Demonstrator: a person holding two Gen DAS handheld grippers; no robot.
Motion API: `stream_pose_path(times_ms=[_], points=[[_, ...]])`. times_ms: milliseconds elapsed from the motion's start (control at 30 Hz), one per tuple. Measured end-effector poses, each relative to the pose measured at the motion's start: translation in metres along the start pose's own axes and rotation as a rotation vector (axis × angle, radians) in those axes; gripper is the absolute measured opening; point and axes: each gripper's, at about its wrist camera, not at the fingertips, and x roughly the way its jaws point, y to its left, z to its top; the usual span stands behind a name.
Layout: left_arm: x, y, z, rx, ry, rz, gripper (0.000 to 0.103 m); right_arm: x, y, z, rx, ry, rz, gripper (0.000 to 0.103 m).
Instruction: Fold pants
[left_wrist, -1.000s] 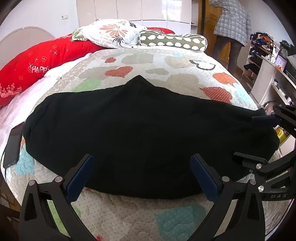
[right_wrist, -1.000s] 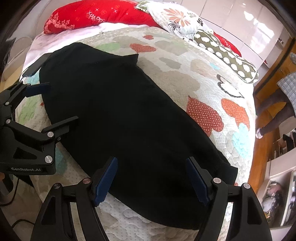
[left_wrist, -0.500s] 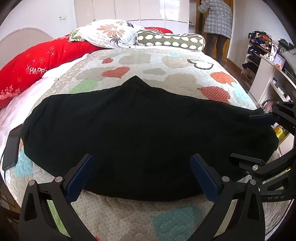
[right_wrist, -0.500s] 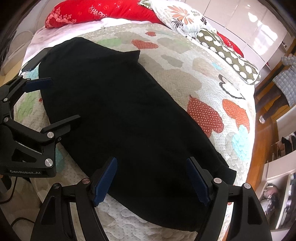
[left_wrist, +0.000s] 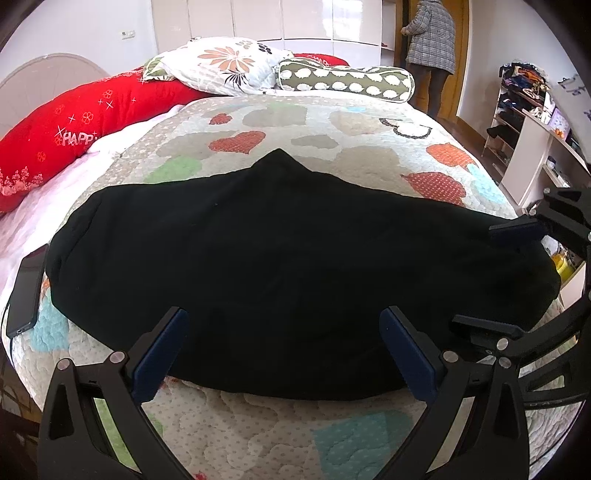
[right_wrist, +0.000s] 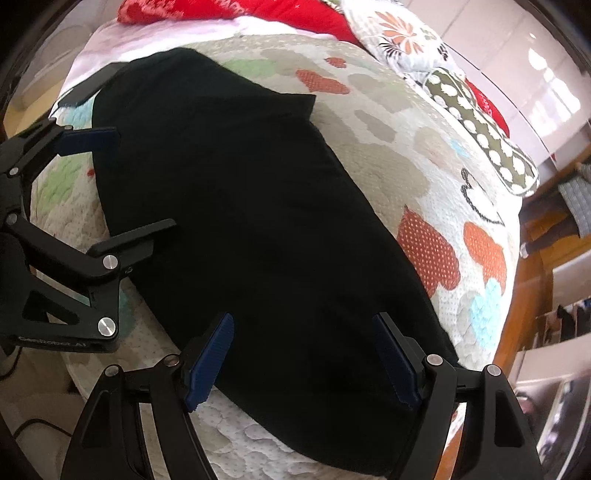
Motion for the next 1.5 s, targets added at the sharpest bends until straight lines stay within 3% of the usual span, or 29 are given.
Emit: stream_pose_path(times_ms=[267,867,1500], points=[[-0.003,0.004,0.001,-0.005,-0.014,0.008,0.103,0.005,0.015,0.008,-0.089,0.037,-0.006,0.079],[-0.005,0.019,0.002,-0.041,-0.02,0.018,0.103,0.004,0.027,0.025,-0.15,0.046,-0.012,0.079],[-0.001,0.009,0.0,-0.006,-0.006,0.003,0.103,0.009,0.007,0.018,-0.093,0.06,-0.016,0.079]])
